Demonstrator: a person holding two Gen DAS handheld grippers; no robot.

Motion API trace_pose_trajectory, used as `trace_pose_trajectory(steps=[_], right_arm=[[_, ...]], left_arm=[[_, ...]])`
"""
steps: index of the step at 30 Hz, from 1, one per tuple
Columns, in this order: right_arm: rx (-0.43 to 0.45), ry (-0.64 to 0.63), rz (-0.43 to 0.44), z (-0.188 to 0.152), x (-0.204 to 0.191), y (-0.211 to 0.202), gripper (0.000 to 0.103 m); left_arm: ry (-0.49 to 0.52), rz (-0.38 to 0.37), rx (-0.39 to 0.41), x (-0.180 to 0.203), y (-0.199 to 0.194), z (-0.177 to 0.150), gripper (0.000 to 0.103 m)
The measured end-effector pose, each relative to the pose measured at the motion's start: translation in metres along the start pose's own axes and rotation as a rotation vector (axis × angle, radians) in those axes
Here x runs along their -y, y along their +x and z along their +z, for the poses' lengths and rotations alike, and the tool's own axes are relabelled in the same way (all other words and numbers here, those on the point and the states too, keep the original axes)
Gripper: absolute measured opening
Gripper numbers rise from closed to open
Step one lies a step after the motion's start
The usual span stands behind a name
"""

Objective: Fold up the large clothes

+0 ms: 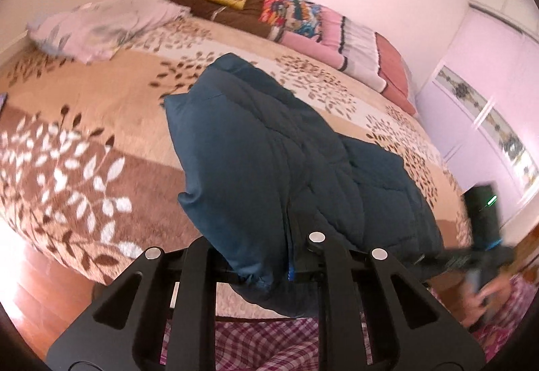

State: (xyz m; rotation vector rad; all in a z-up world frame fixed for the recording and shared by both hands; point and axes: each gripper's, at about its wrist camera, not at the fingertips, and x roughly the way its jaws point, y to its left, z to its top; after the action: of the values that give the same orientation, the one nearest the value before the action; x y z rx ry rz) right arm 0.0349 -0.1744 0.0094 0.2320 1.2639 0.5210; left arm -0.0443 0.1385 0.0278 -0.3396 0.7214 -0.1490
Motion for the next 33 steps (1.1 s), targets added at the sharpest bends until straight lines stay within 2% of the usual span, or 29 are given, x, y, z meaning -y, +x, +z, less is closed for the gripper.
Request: trace_pose_trajectory(steps=[3, 6, 8, 10, 13, 18, 21, 24, 28, 33], right_arm=[[0.121, 0.088, -0.056, -0.003, 0.036, -0.048, 0.004], [0.160, 0.181, -0.108, -0.014, 0.079, -0.070, 0.004], [0.160, 0.240, -0.109, -0.022, 0.105, -0.069, 0.004], [0.124, 0.284, -0.087, -0.025, 0.126, -0.053, 0.004], [0.083, 0.297, -0.032, -0.017, 0.135, -0.022, 0.004], [0.092, 0.268, 0.004, -0.008, 0.139, -0.014, 0.003], [0.097, 0.288, 0.072, -0.009, 0.153, -0.009, 0.003], [0.105, 0.320, 0.128, -0.020, 0.173, -0.010, 0.003], [0.109, 0.344, 0.188, -0.021, 0.188, -0.006, 0.003], [0.112, 0.406, 0.298, -0.027, 0.213, -0.001, 0.000]], left_arm=[[0.049, -0.007, 0.016, 0.016, -0.007, 0.005, 0.015], [0.106, -0.021, 0.033, 0.036, -0.016, 0.010, 0.015], [0.165, -0.034, 0.044, 0.054, -0.022, 0.014, 0.015], [0.226, -0.059, 0.053, 0.077, -0.027, 0.018, 0.015], [0.297, -0.094, 0.058, 0.108, -0.031, 0.023, 0.015], [0.462, -0.191, 0.040, 0.175, -0.027, 0.021, 0.015], [0.569, -0.242, 0.018, 0.215, -0.015, 0.015, 0.015], [0.699, -0.320, -0.033, 0.265, 0.006, -0.003, 0.015], [0.812, -0.380, -0.115, 0.307, 0.037, -0.033, 0.015], [0.822, -0.407, -0.224, 0.333, 0.076, -0.063, 0.014]])
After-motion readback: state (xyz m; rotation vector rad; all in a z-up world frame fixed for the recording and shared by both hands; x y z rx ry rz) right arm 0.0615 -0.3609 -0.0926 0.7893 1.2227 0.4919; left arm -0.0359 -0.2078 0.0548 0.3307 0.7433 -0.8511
